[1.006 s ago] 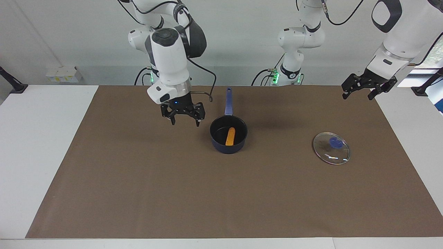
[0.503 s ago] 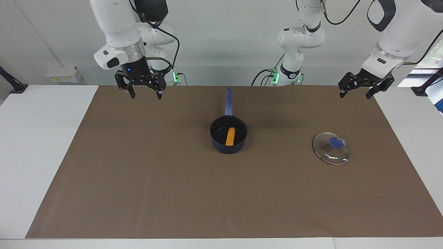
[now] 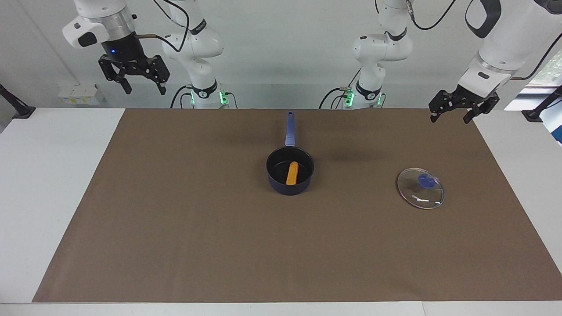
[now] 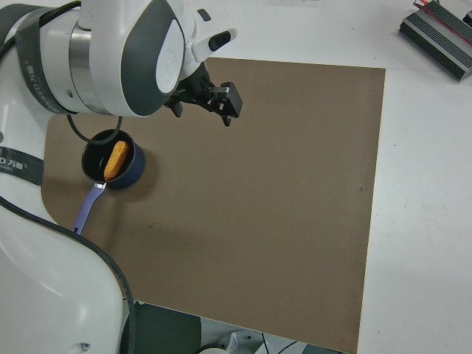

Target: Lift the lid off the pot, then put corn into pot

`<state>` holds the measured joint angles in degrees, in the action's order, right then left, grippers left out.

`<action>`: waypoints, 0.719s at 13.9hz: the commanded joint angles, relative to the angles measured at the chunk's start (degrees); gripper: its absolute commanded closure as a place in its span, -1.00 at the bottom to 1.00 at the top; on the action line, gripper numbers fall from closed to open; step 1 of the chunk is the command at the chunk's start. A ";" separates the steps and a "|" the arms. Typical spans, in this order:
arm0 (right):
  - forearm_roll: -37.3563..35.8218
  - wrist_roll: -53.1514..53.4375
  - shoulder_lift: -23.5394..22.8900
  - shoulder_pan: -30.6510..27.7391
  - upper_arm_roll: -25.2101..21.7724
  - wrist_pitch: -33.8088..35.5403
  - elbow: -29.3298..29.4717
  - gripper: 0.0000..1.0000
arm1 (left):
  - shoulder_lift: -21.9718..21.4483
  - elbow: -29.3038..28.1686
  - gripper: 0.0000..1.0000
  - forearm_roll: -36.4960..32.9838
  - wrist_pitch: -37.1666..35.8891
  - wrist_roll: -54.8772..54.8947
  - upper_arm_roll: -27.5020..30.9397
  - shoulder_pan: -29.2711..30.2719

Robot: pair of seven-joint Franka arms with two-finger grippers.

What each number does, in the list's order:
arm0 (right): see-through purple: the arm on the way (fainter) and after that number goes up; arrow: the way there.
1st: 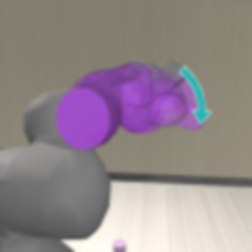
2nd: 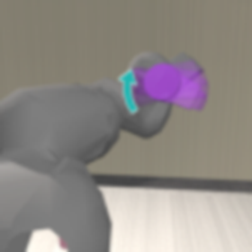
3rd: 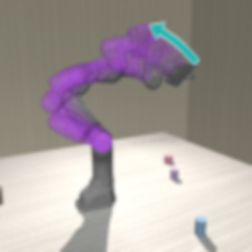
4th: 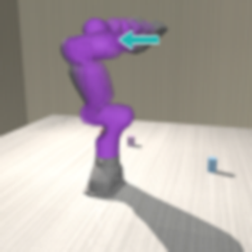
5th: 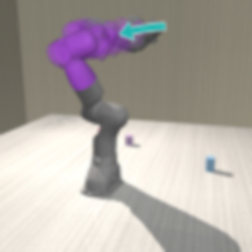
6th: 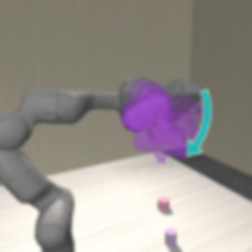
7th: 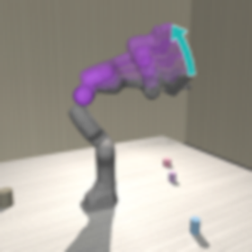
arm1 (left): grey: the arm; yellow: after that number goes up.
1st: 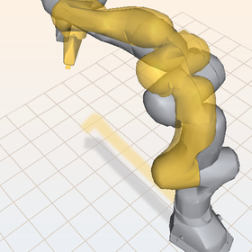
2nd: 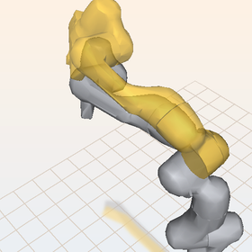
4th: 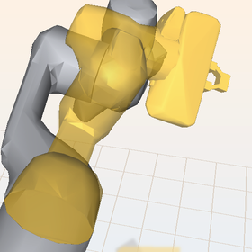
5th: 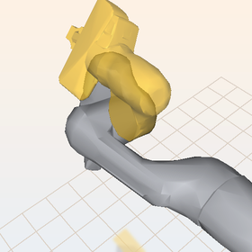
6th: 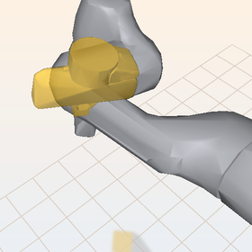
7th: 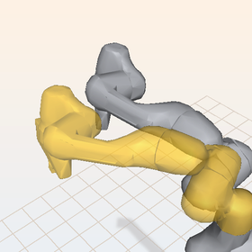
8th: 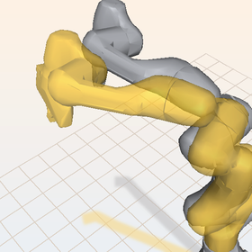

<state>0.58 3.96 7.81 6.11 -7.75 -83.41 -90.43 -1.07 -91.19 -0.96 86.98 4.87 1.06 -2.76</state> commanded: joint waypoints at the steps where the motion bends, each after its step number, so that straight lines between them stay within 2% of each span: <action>1: 1.09 -2.29 1.24 -2.41 -0.16 0.52 -2.47 -1.00 | -2.10 -2.51 -1.00 2.87 1.79 -0.30 0.69 -0.06; 8: 1.53 -5.63 2.56 -3.21 -0.16 0.18 -5.02 -1.00 | -1.92 -2.24 -1.00 3.95 1.79 0.32 1.05 0.03; 10: 1.09 -5.37 0.64 -2.86 0.36 0.00 -2.39 -1.00 | -1.92 -2.33 -1.00 3.95 1.70 0.41 1.05 0.03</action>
<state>1.17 0.24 8.56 3.98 -8.07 -83.16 -93.27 -1.59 -91.77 2.14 87.72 4.86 1.79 -2.67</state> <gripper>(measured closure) 0.000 0.000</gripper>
